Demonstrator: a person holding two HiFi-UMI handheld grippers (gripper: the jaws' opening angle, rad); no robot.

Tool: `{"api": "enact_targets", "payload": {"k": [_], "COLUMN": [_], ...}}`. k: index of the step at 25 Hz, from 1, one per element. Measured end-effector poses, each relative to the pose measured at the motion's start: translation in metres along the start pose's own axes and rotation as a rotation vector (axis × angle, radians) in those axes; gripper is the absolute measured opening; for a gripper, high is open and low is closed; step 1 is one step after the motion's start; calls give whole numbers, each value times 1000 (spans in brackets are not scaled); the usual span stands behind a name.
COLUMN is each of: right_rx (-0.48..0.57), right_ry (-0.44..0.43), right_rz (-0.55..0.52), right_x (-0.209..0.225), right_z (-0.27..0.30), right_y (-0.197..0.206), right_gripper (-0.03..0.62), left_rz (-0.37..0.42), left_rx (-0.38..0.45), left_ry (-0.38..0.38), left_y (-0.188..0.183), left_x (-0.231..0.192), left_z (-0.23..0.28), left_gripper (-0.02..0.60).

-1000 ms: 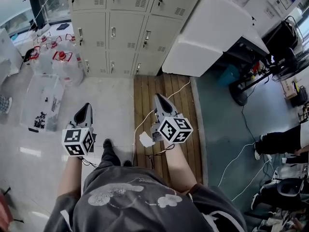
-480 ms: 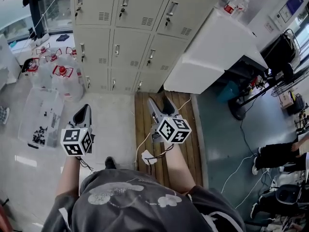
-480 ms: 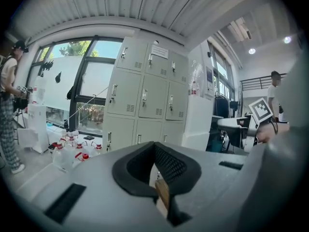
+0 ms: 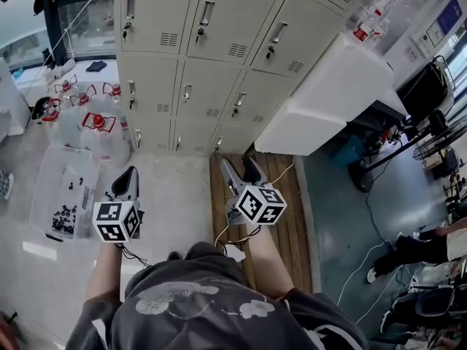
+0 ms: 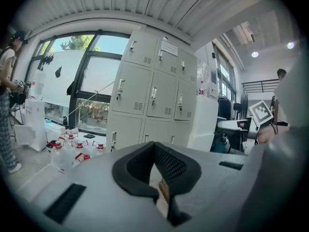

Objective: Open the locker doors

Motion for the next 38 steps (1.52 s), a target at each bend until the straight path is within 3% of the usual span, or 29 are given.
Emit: {"api": "enact_targets", "payload": {"k": [5,11,18,25,33,38], "right_rx": [-35,-40,-46,-15,16,10], "right_ry": [-2,-45,-184,-333,-480,-572], "right_rz": [-25,-24,-22,-96,-149,-187], "right_x": [7,12,7,-15,-44,-71], "right_z": [25,83,188,297,387,435], "right_y": [-2,-7,-16,-60,-100,-109], "right_gripper": [308,308,308,308,308,308], "left_rz": [-11,-29,-16,6,28,41], "left_rx": [-18,4,41,97,161,172], "left_ry": [-4,-63,-135,-223,-302,-357], "left_y": [3,-14,-45,-100,-146,-157], "left_x": [-16,-51,-87,-124,-148,-166], "left_z": [19,48,97,150,190,201], "left_gripper": [8,8,8,8,8,8]}}
Point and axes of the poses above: the fingertips, and each gripper's own axes: z forward along the fingers, x to its right, y out of its underside, the point moved 3 cm from there along -z, backward along the fingers, and after that the axes turned 10 degrees about -y, right-handed, at the moved point
